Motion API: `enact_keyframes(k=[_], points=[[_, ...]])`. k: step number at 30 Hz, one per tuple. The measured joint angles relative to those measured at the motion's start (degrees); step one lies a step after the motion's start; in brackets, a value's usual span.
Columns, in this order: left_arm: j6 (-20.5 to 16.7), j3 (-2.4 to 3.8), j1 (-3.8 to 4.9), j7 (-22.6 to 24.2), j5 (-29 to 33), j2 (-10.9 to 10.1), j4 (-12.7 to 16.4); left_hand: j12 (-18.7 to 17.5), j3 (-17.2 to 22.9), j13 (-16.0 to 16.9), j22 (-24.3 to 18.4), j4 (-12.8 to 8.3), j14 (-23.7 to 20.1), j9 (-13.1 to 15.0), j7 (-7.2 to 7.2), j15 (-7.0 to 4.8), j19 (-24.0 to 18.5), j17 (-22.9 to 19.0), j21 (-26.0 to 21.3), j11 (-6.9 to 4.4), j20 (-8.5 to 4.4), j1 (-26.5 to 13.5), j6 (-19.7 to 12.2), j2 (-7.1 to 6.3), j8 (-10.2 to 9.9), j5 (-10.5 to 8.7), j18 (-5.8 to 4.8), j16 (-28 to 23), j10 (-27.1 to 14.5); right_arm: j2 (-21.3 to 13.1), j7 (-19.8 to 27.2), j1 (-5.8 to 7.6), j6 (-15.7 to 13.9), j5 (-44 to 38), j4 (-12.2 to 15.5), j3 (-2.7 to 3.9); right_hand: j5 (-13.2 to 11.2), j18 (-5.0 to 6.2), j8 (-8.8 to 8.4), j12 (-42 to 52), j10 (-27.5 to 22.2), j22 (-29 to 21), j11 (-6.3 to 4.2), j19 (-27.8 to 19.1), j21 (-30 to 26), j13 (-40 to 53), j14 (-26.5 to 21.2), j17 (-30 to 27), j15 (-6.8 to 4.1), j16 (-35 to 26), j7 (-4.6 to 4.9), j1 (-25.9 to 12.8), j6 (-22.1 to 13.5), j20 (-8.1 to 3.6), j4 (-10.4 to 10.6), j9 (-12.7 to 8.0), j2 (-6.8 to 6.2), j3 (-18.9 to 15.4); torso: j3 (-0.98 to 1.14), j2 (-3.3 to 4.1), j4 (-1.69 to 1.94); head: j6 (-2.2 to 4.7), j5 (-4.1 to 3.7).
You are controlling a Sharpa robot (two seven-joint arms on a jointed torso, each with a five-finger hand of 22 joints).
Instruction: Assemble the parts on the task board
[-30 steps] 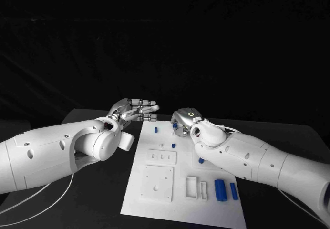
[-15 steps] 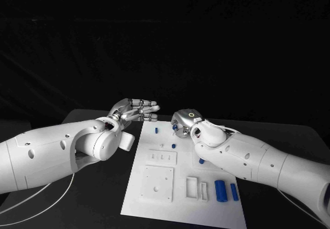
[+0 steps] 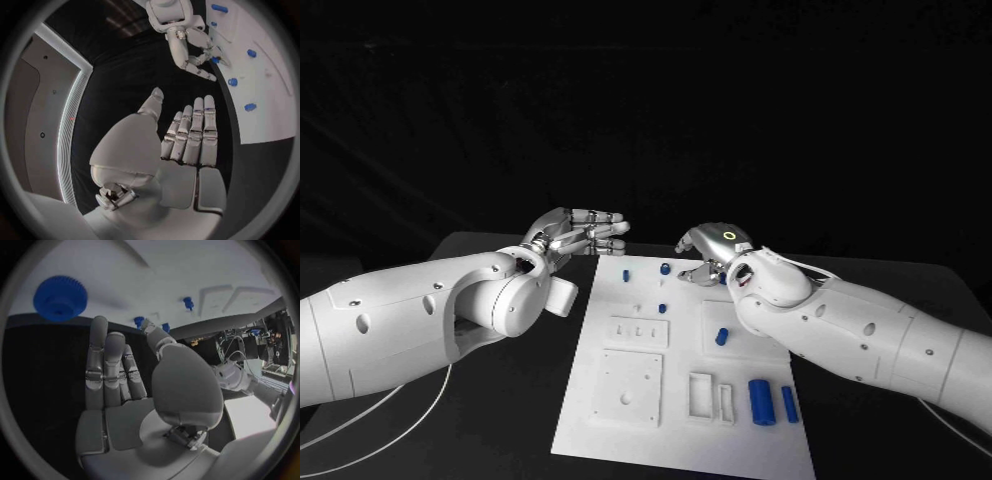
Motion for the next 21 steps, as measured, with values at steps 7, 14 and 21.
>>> enact_keyframes(k=[7, 14, 21], points=[[0.06, 0.00, 0.13, 0.07, 0.00, -0.39, -0.16, 0.00, 0.04, 0.00, 0.00, 0.04, 0.00, 0.00, 0.00, 0.00, 0.00, 0.00, 0.00, 0.20, 0.00, 0.06, 0.00, -0.06, 0.00, 0.00, 0.00, 0.00, -0.20, -6.75, 0.32, 0.07, 0.01, 3.66, 5.35, 3.69, -0.67, 0.01, 0.00, 0.00, 5.84, -1.66, -1.71, 0.01, 0.44, 0.00, -0.17, 0.74, -0.65, 0.00, 0.01, 0.14, -0.38, -0.47, -0.03, 0.00, 1.20, -4.88, 0.27, -0.01, -0.49, 0.51, -0.09], [0.15, 0.00, 0.17, 0.13, -0.01, -0.57, -0.54, 0.00, 0.04, 0.00, 0.01, 0.04, 0.01, 0.00, 0.00, -0.01, 0.00, 0.00, 0.00, 0.20, 0.00, 0.06, 0.00, -0.06, 0.00, 0.00, 0.00, 0.00, -0.20, -10.94, 0.88, 0.09, 2.04, 8.00, 6.32, 5.48, 3.57, -3.64, 0.00, 16.93, 17.41, -1.57, -6.74, 0.10, 2.54, 13.64, 0.23, 2.68, -4.53, 0.62, 0.34, -0.02, -0.93, -4.65, -0.91, -0.03, 2.33, -8.72, 0.76, -0.10, -1.16, 0.73, -0.10], [0.32, 0.00, 0.19, 0.16, -0.01, -0.38, -1.20, 0.00, 0.25, 0.00, 0.01, 0.25, 0.01, 0.00, 0.00, -0.01, 0.00, 0.00, 0.00, 0.20, 0.00, 0.06, 0.00, -0.06, 0.00, 0.00, 0.00, 0.00, -0.20, -11.15, 1.26, 0.02, 6.38, 10.27, 4.94, 5.79, 5.11, -4.03, 0.00, 47.11, 5.79, 1.66, -6.69, 0.10, 7.05, 47.42, -0.18, 10.06, -4.61, 4.36, 0.23, -0.61, -0.14, -4.84, -0.79, 0.10, 3.59, -10.26, 1.28, -0.13, -1.61, 0.63, 0.05]])
